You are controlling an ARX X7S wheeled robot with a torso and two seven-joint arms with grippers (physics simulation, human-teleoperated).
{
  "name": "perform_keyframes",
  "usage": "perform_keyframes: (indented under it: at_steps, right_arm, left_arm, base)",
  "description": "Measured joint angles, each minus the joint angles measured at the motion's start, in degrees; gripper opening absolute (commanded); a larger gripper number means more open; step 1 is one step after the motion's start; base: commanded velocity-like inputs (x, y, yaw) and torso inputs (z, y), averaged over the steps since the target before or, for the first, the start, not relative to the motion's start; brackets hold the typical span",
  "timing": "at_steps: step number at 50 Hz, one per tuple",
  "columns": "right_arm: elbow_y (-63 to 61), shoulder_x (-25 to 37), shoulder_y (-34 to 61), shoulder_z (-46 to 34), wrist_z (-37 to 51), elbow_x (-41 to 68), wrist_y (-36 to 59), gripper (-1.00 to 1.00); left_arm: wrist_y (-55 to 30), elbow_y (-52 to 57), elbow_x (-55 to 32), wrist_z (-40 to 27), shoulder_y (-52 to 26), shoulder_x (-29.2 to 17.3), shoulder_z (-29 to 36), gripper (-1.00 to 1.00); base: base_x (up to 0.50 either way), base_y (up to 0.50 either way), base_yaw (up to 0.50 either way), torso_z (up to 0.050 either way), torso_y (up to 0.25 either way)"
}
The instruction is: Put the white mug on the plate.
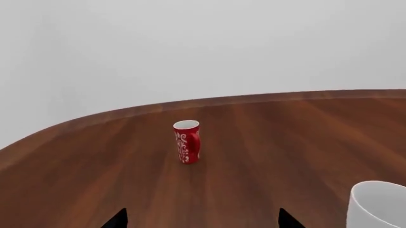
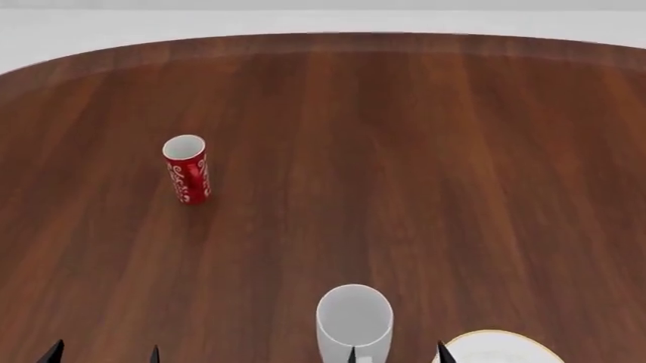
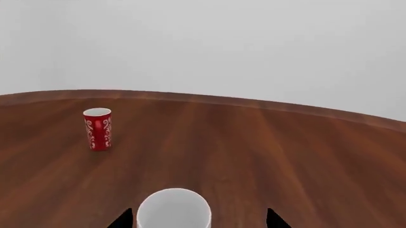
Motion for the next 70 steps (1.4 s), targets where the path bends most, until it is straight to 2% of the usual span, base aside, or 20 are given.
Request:
perform_keyframes:
  at_steps: [13,34,44,70]
  right_arm:
    - [-0.78,0.13,0.08,-0.15,-0.4,2.67,1.84,1.0]
    - [-5.04,2.02,5.15,-1.37,-1.64,9.35,19.64,1.0]
    - [-7.07,3.35,6.89,-2.94,-2.07,10.24,25.31,1.0]
    - [-3.62,3.95,8.09,-3.96,-1.95,11.43,29.54,1.0]
  left_arm:
    - [-0.33,-0.08,-0.74,-0.54,-0.22,-0.27,0.39,1.0]
    - [0.14,0.23,-2.16,-1.16,-0.12,-0.86,0.76,1.0]
    - [0.11,0.44,-2.66,-1.56,0.01,-1.14,0.94,1.0]
    - [-0.07,1.23,-3.7,-2.51,0.3,-1.87,1.55,1.0]
  base:
    - [0.01,0.0,0.0,0.0,0.0]
    - [0.0,0.0,0.0,0.0,0.0]
    - [0.0,0.0,0.0,0.0,0.0]
    - [0.0,0.0,0.0,0.0,0.0]
